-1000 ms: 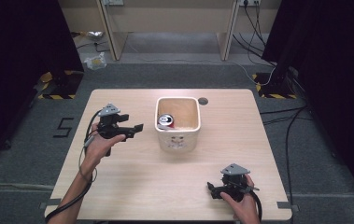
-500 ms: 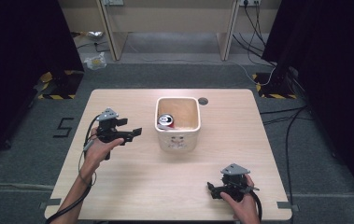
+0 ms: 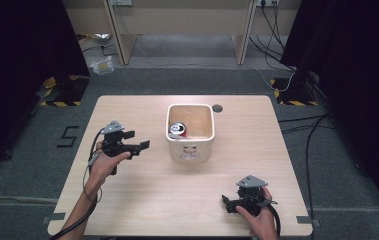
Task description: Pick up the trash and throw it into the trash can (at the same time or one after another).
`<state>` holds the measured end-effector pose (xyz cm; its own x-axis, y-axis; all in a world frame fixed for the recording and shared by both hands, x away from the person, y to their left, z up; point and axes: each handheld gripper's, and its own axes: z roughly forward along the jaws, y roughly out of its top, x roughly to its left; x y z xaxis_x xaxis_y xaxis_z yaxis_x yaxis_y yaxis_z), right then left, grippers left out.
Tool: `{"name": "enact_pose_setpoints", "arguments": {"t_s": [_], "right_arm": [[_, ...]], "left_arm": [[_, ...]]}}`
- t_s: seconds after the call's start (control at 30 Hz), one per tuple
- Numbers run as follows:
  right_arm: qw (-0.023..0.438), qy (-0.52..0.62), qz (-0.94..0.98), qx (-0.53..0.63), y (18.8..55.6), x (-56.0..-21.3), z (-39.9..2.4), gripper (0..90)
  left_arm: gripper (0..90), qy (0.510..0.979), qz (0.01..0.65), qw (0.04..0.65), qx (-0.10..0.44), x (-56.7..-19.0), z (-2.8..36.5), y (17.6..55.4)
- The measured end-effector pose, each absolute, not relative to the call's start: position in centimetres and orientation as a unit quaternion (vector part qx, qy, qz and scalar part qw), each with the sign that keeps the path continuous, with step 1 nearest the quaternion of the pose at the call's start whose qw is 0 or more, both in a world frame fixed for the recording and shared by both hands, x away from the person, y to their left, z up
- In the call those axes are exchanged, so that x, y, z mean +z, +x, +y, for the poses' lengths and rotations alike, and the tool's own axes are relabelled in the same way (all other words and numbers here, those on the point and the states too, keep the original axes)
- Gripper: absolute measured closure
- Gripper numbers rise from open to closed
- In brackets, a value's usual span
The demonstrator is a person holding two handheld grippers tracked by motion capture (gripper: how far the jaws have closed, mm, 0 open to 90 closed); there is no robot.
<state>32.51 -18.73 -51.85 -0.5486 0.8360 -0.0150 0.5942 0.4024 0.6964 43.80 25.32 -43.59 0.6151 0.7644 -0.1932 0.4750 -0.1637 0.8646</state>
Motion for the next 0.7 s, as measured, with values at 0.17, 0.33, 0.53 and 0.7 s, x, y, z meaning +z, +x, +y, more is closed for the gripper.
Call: {"name": "enact_pose_setpoints", "arguments": {"t_s": [0.17, 0.33, 0.53, 0.7], "right_arm": [[0.185, 0.438, 0.817, 0.327, 32.5, -51.9, -18.7, 0.7], [0.185, 0.438, 0.817, 0.327, 32.5, -51.8, -18.7, 0.7], [0.185, 0.438, 0.817, 0.327, 32.5, -51.9, -18.7, 0.7], [0.185, 0.438, 0.817, 0.327, 32.5, -51.8, -18.7, 0.7]], "left_arm": [[16.2, 0.748, 0.416, 0.497, 0.146, -44.1, 25.5, 43.7], [16.1, 0.754, 0.412, 0.486, 0.158, -44.5, 25.4, 43.5], [16.1, 0.761, 0.410, 0.477, 0.159, -45.2, 25.3, 43.3], [16.2, 0.762, 0.409, 0.476, 0.161, -45.5, 25.3, 43.2]]}}
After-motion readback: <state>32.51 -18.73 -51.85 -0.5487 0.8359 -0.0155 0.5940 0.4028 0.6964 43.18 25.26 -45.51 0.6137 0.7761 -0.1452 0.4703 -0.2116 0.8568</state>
